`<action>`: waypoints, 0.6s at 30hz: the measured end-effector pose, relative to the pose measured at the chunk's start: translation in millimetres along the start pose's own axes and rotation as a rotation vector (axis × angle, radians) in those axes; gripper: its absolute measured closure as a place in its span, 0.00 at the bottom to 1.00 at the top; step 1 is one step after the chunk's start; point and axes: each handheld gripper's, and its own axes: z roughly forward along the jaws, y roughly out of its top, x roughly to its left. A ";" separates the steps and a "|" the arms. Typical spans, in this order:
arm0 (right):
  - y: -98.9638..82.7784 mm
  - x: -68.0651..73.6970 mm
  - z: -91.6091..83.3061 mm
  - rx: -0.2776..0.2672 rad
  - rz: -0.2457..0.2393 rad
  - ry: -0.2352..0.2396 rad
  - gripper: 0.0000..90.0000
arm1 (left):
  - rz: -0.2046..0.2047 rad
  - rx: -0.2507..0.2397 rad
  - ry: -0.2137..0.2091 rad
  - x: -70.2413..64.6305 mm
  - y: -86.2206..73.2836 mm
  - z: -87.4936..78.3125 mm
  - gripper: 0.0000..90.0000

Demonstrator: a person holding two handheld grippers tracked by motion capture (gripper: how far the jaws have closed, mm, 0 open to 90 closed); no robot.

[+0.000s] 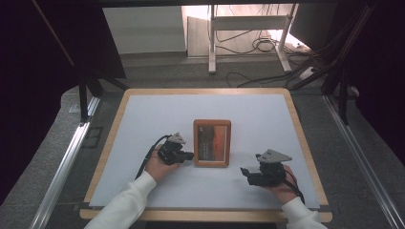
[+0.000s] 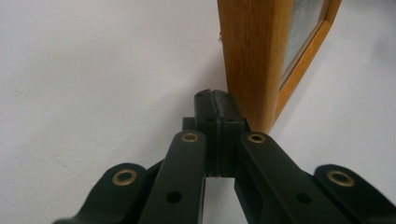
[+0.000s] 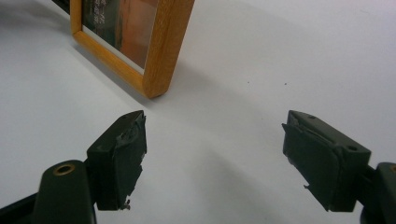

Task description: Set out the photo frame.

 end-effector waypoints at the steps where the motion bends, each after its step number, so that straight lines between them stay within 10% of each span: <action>1: -0.1 -0.6 0.0 -0.001 0.000 0.000 0.24 | -0.001 0.001 -0.002 0.3 0.0 0.3 1.00; 18: -2.8 -6.4 -0.2 -0.008 0.010 0.018 0.24 | -0.001 -0.056 0.019 2.9 -3.1 -15.0 1.00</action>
